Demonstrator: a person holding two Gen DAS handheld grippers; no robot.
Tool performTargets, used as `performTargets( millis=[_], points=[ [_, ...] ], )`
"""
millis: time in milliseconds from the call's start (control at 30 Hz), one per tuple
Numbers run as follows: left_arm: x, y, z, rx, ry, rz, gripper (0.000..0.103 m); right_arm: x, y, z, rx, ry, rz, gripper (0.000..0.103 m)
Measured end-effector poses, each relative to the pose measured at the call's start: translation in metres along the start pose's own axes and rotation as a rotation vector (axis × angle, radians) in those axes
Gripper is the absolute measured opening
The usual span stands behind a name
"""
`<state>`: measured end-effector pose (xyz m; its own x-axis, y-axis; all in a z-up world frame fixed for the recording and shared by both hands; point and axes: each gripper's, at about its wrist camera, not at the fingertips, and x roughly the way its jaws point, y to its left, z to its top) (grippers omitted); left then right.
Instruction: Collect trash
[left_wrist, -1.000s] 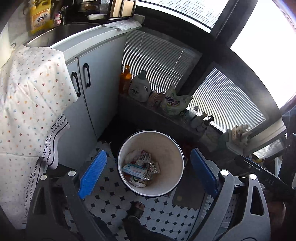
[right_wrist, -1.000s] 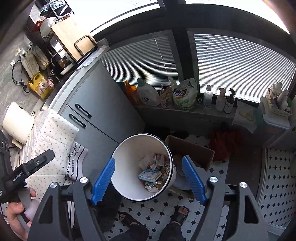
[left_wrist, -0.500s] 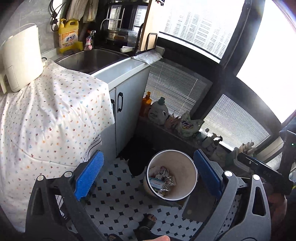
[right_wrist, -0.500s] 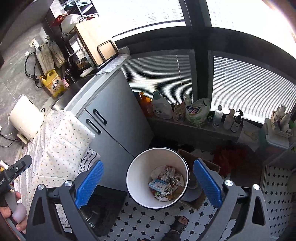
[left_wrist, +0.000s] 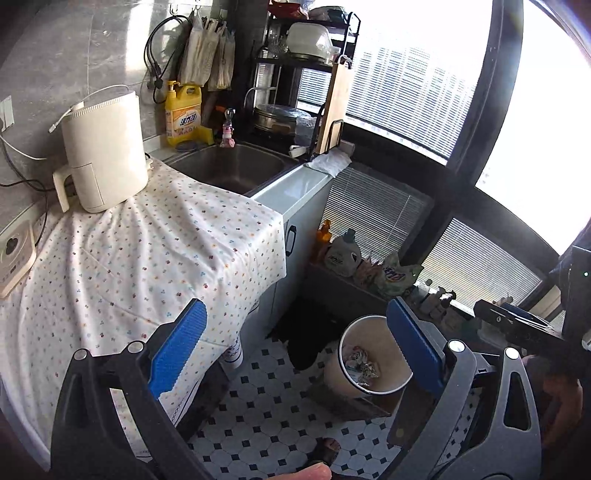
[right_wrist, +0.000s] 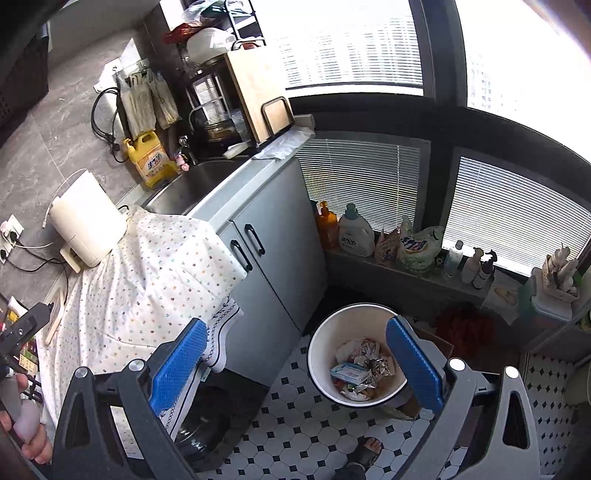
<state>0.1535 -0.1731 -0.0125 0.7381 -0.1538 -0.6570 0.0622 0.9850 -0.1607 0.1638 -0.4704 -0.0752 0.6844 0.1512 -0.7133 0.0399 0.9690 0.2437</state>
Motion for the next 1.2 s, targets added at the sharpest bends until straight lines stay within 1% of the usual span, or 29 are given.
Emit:
performTargets(
  millis=[67,267,433,667,833,900,1000,1200],
  points=[
    [-0.014,0.011,-0.004,-0.002,-0.013,0.007,0.097,-0.007,0.018,-0.006,-0.024,-0.008,-0.006,0.095],
    [-0.057,0.045,-0.022,-0.024,-0.057,0.028,0.097,-0.028,0.059,-0.032,-0.060,-0.007,0.037,0.095],
    [-0.089,0.066,-0.042,-0.036,-0.090,0.056,0.097,-0.048,0.088,-0.053,-0.102,-0.019,0.073,0.095],
    [-0.128,0.091,-0.068,-0.081,-0.121,0.108,0.097,-0.076,0.123,-0.068,-0.152,-0.025,0.137,0.095],
    [-0.151,0.105,-0.079,-0.101,-0.143,0.141,0.097,-0.093,0.145,-0.076,-0.186,-0.039,0.183,0.095],
    [-0.159,0.110,-0.083,-0.111,-0.155,0.156,0.097,-0.097,0.155,-0.079,-0.219,-0.047,0.198,0.095],
    [-0.167,0.116,-0.087,-0.124,-0.164,0.168,0.097,-0.097,0.164,-0.083,-0.248,-0.045,0.222,0.095],
    [-0.175,0.124,-0.090,-0.147,-0.173,0.189,0.097,-0.094,0.176,-0.085,-0.263,-0.033,0.243,0.095]
  ],
)
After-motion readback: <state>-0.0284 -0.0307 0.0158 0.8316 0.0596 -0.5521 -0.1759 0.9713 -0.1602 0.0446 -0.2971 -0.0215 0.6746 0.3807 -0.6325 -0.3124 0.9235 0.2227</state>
